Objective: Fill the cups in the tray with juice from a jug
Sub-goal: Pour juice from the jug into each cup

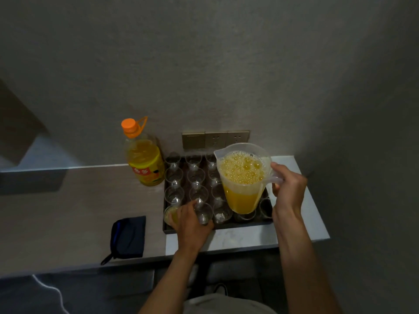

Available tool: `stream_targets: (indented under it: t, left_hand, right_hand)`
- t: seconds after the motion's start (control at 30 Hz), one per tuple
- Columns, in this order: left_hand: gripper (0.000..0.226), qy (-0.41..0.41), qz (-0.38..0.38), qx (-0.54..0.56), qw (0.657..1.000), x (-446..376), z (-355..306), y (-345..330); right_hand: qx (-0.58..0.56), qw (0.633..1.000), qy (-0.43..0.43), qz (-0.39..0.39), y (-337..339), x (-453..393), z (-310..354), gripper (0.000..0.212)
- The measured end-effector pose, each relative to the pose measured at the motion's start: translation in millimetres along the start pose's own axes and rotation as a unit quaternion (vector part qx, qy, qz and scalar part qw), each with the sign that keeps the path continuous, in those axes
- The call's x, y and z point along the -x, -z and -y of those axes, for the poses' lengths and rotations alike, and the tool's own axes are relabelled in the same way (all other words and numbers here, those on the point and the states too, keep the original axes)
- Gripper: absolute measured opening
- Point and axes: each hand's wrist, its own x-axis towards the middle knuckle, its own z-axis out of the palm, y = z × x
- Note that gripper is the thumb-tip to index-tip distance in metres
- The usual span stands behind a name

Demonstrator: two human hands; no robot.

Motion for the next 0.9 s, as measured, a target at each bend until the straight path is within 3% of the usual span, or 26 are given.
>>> stream_targets:
  t: [0.37,0.63,0.9]
  left_hand:
    - [0.068,-0.036,-0.002,0.112,0.993,10.7,-16.9,34.2]
    - [0.061,-0.081,-0.057,0.152,0.983,5.0,-25.1,66.7]
    - [0.077,-0.066,-0.086,0.284,0.953,-5.8,-35.2,109.0]
  right_hand:
    - [-0.006,1.0,0.017,0.004,-9.3,11.9,5.2,0.03]
    - [0.023,0.999,0.031,0.012,-23.9,26.7,8.7,0.027]
    - [0.046,0.998,0.021,0.039,-46.5,42.6,21.8,0.031]
